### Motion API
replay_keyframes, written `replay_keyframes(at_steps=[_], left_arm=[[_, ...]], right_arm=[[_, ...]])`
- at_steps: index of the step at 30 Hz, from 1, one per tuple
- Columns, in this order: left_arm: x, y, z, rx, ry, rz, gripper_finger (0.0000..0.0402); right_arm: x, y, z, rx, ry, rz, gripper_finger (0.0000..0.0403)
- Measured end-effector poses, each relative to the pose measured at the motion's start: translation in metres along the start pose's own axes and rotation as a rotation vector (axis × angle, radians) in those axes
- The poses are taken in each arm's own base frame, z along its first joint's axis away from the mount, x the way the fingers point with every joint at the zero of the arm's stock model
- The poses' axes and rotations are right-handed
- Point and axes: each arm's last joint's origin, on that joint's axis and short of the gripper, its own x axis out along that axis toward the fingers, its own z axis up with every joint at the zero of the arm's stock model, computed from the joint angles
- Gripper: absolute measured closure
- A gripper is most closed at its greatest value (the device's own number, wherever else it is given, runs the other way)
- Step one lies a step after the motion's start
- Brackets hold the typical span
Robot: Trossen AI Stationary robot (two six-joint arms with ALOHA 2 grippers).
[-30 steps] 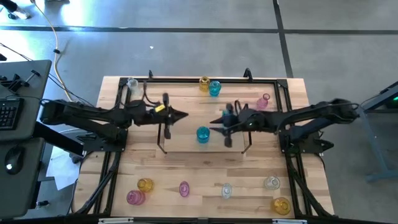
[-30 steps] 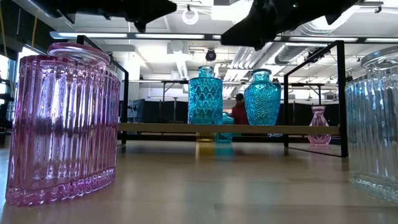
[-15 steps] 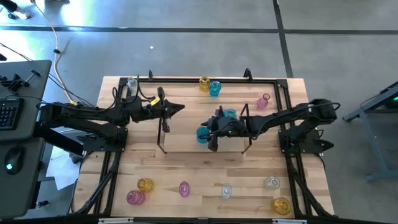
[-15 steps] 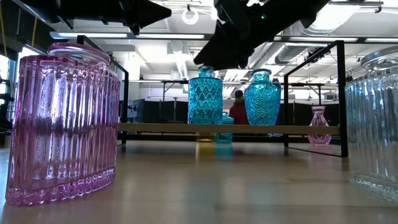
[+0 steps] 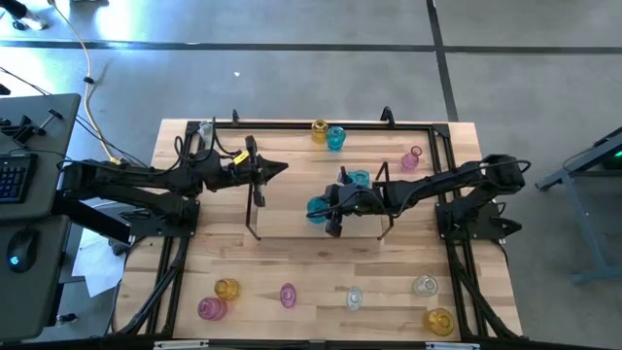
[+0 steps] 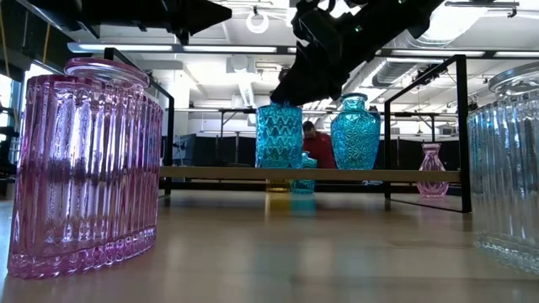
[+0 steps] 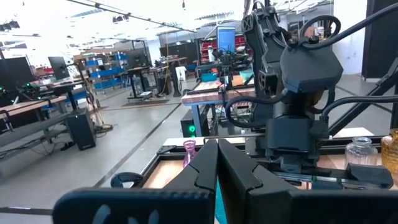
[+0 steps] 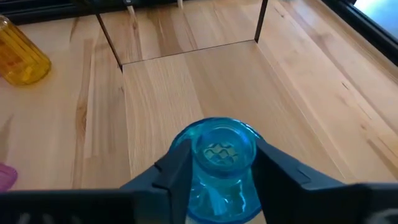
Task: Sort vases onto shelf
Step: Put the left blue vase aligned with the other blue vase on the shelf
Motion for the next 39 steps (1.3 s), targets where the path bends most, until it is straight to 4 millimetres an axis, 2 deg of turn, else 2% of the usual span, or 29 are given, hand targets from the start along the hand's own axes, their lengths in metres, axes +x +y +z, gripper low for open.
replay_keyframes(at_steps=[4, 7, 15, 21, 33, 39], left_arm=[[0.0, 0.0, 0.001, 0.0, -0.005, 0.0, 0.0401], [0.0, 0.0, 0.002, -0.001, -0.016, 0.002, 0.0401], [0.0, 0.0, 0.002, 0.0, -0.022, 0.003, 0.0401], [0.0, -0.001, 0.004, 0.002, -0.039, -0.022, 0.0401], [0.0, -0.001, 0.004, -0.002, -0.041, -0.023, 0.0401], [0.0, -0.003, 0.004, -0.011, -0.043, -0.036, 0.0401]], right_arm=[[-0.001, 0.002, -0.001, -0.005, 0.004, 0.003, 0.0309], [-0.004, 0.005, -0.001, -0.012, 0.008, 0.012, 0.0319], [-0.025, 0.007, 0.0, -0.025, 0.056, 0.016, 0.0315], [-0.037, 0.0, -0.005, -0.015, 0.13, -0.084, 0.0317], [-0.041, -0.003, -0.01, 0.013, 0.183, -0.159, 0.0317], [-0.043, -0.001, -0.015, 0.052, 0.224, -0.177, 0.0295]])
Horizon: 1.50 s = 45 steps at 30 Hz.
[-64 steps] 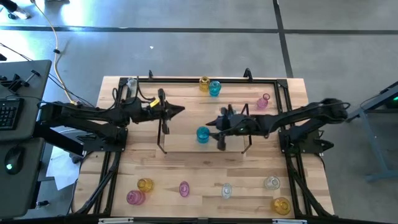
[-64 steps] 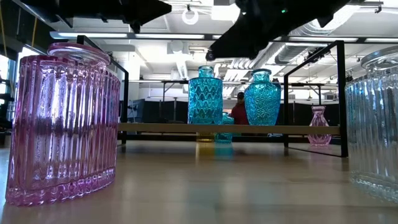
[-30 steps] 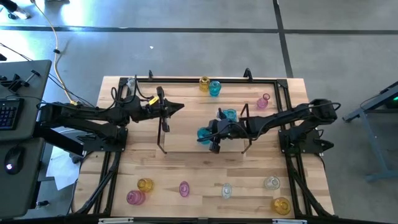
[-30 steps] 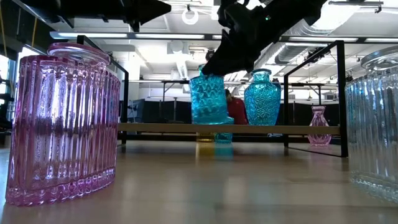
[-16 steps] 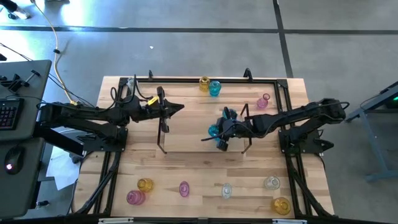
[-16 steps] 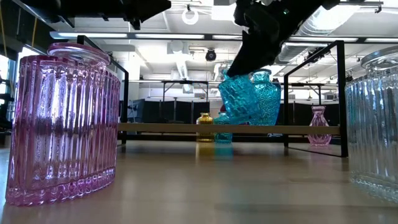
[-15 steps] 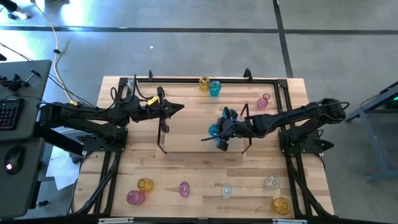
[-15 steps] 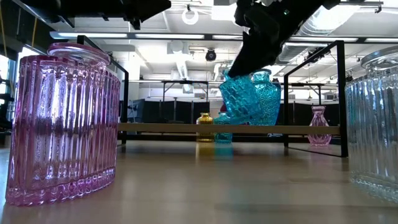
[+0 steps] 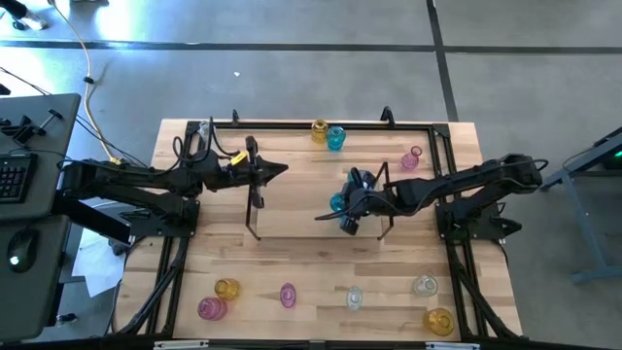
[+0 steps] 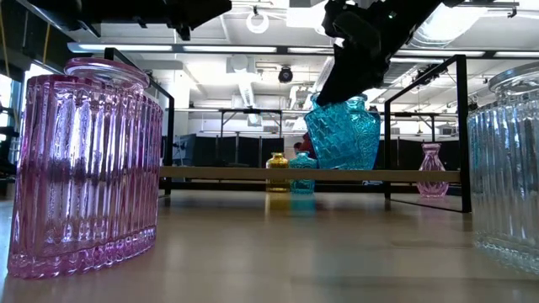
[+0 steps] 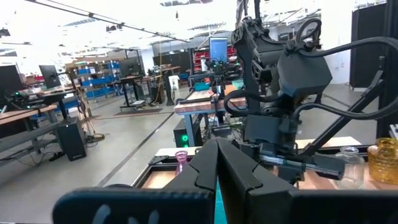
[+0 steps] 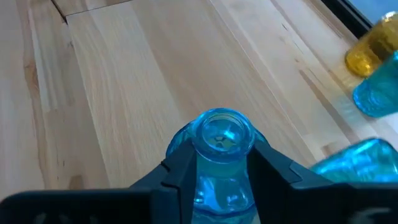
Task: Sort vases onto shelf
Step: Put the left blue vase aligned with the other blue vase on the shelf
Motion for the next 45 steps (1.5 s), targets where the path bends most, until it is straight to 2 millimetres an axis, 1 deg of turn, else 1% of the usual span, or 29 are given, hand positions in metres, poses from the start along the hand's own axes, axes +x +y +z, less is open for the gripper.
replay_keyframes(at_steps=[6, 12, 24, 30, 39, 42, 45], left_arm=[[0.0, -0.004, 0.001, -0.002, -0.003, -0.016, 0.0401], [0.0, -0.008, 0.001, -0.005, -0.005, -0.034, 0.0401], [-0.001, -0.013, 0.002, -0.009, -0.008, -0.059, 0.0401], [-0.001, -0.013, 0.002, -0.011, -0.007, -0.059, 0.0401], [-0.001, -0.013, 0.002, -0.011, -0.007, -0.059, 0.0401], [-0.001, -0.013, 0.002, -0.011, -0.007, -0.059, 0.0401], [-0.001, -0.013, 0.002, -0.011, -0.007, -0.059, 0.0401]], right_arm=[[-0.002, 0.004, -0.004, 0.009, 0.024, 0.002, 0.0267], [-0.003, 0.005, -0.006, 0.021, 0.038, 0.021, 0.0257], [-0.034, -0.008, -0.003, 0.033, 0.006, 0.044, 0.0256], [-0.036, -0.009, -0.004, 0.018, 0.013, 0.032, 0.0256], [-0.037, -0.007, 0.004, -0.08, -0.071, 0.027, 0.0259], [-0.037, -0.006, 0.007, -0.101, -0.103, 0.037, 0.0265], [-0.038, -0.003, 0.01, -0.128, -0.132, 0.063, 0.028]])
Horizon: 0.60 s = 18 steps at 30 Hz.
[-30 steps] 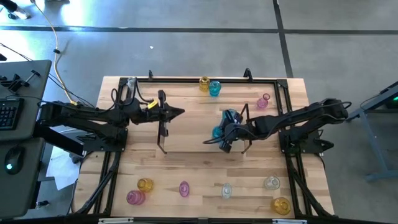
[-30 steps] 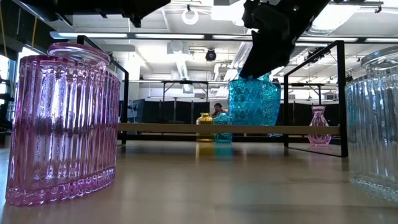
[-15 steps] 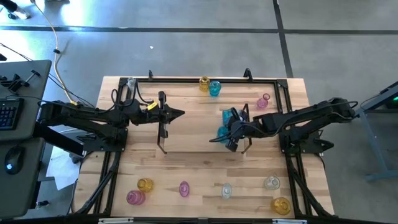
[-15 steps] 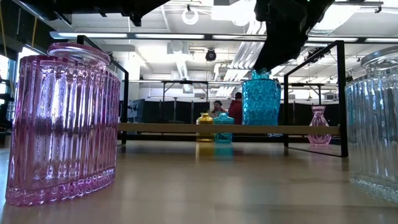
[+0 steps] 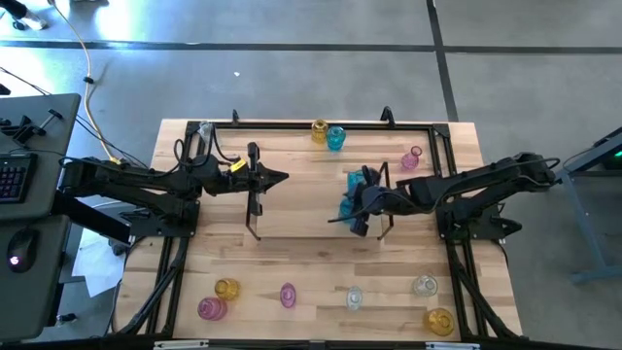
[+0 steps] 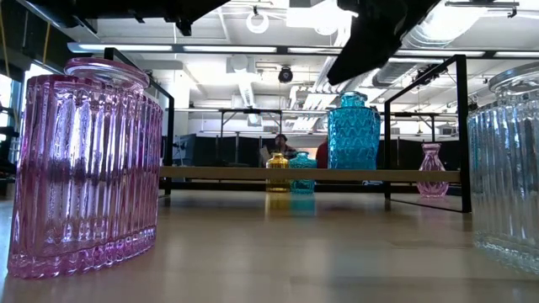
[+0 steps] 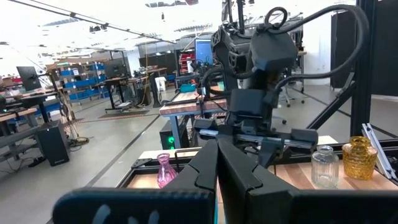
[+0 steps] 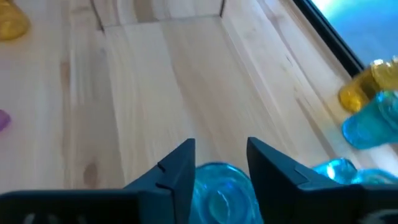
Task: Sort vases onto shelf
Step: Put the left blue vase aligned with the other blue vase on the shelf
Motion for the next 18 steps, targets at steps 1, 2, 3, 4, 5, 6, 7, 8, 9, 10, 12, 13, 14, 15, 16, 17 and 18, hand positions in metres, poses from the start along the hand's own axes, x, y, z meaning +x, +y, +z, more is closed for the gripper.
replay_keyframes(at_steps=[1, 2, 3, 4, 5, 6, 7, 8, 9, 10, 12, 13, 14, 15, 16, 17, 18], left_arm=[[0.0, 0.0, 0.0, 0.0, 0.0, 0.0, 0.0401], [0.0, 0.0, 0.0, 0.0, 0.0, 0.0, 0.0401], [0.0, 0.0, 0.0, 0.0, 0.0, 0.0, 0.0401], [0.0, 0.0, 0.0, 0.0, 0.0, 0.0, 0.0401], [0.0, 0.0, 0.0, 0.0, 0.0, 0.0, 0.0401], [0.0, 0.0, 0.0, 0.0, 0.0, 0.0, 0.0401], [0.0, 0.0, 0.0, 0.0, 0.0, 0.0, 0.0401], [0.0, 0.0, 0.0, 0.0, -0.001, 0.0, 0.0401], [0.0, 0.0, 0.0, 0.0, 0.0, 0.0, 0.0401], [0.0, 0.0, 0.0, 0.001, -0.001, 0.0, 0.0401], [0.0, 0.0, 0.0, 0.0, 0.0, 0.0, 0.0401], [0.0, 0.0, 0.0, 0.0, 0.0, 0.0, 0.0401], [0.0, 0.0, 0.0, 0.0, 0.0, 0.0, 0.0401], [0.0, 0.0, 0.0, 0.001, 0.0, 0.0, 0.0401], [0.0, 0.0, 0.0, 0.0, 0.001, 0.0, 0.0401], [0.0, 0.0, 0.0, 0.001, 0.004, -0.001, 0.0401], [0.0, 0.0, 0.0, 0.001, 0.005, -0.001, 0.0401]], right_arm=[[0.0, 0.001, 0.001, -0.01, -0.011, 0.008, 0.0288], [-0.001, 0.003, 0.002, -0.017, -0.022, 0.02, 0.0296], [-0.001, 0.005, 0.003, -0.032, -0.033, 0.031, 0.0307], [-0.002, 0.006, 0.003, -0.041, -0.04, 0.04, 0.0317], [-0.001, 0.008, 0.004, -0.055, -0.048, 0.047, 0.0328], [-0.001, 0.01, 0.004, -0.072, -0.048, 0.055, 0.034], [0.001, 0.012, 0.005, -0.087, -0.042, 0.06, 0.0352], [0.003, 0.015, 0.006, -0.098, -0.038, 0.069, 0.0362], [0.005, 0.018, 0.008, -0.113, -0.029, 0.082, 0.0373], [0.008, 0.021, 0.009, -0.13, -0.015, 0.091, 0.0382], [0.014, 0.028, 0.014, -0.171, 0.021, 0.096, 0.0396], [0.018, 0.031, 0.016, -0.191, 0.048, 0.095, 0.0399], [0.021, 0.034, 0.017, -0.21, 0.081, 0.089, 0.0401], [0.024, 0.035, 0.018, -0.224, 0.118, 0.083, 0.04], [0.028, 0.037, 0.019, -0.232, 0.151, 0.076, 0.04], [0.03, 0.039, 0.019, -0.237, 0.183, 0.069, 0.04], [0.033, 0.04, 0.019, -0.242, 0.214, 0.06, 0.0399]])
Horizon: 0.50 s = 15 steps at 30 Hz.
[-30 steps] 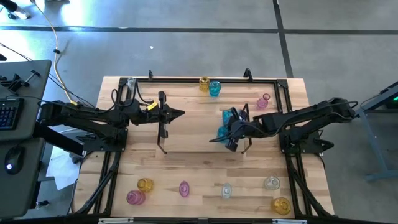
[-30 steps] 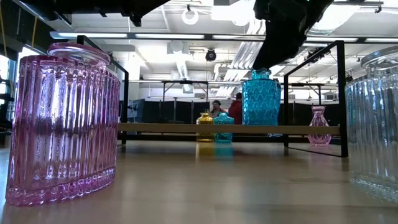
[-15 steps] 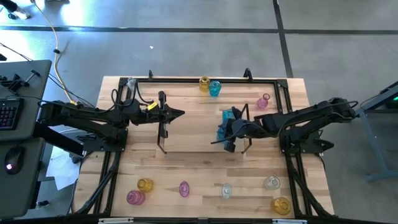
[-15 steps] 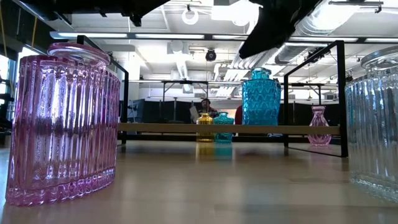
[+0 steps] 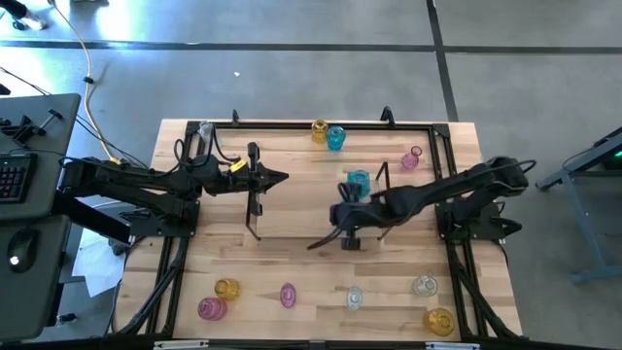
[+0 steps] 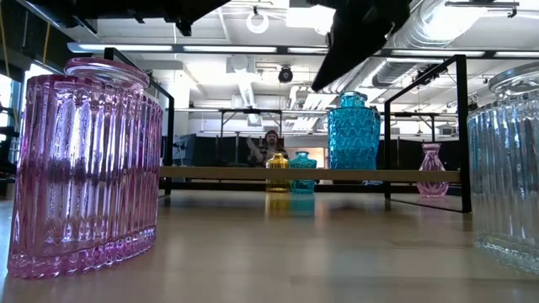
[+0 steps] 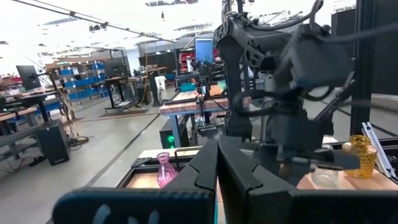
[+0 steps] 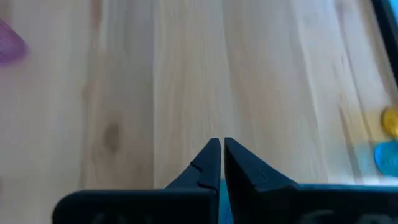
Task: Sort vases onto shelf
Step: Put the left blue vase aligned with the other blue vase on the shelf
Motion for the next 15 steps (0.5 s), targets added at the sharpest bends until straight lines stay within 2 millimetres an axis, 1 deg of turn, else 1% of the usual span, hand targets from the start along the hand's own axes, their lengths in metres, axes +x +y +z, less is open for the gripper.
replay_keyframes(at_steps=[3, 6, 15], left_arm=[[0.0001, -0.0001, -0.0003, 0.0, 0.003, 0.0, 0.0401], [0.0001, -0.0001, -0.0004, 0.001, 0.004, -0.001, 0.0401], [0.0001, -0.0001, -0.0008, 0.001, 0.009, -0.001, 0.0401]], right_arm=[[0.0062, 0.0015, 0.0033, -0.004, 0.076, -0.025, 0.0399], [0.0081, 0.0019, 0.0054, -0.004, 0.122, -0.052, 0.0398], [0.0064, -0.0035, -0.0034, 0.042, 0.224, -0.109, 0.0398]])
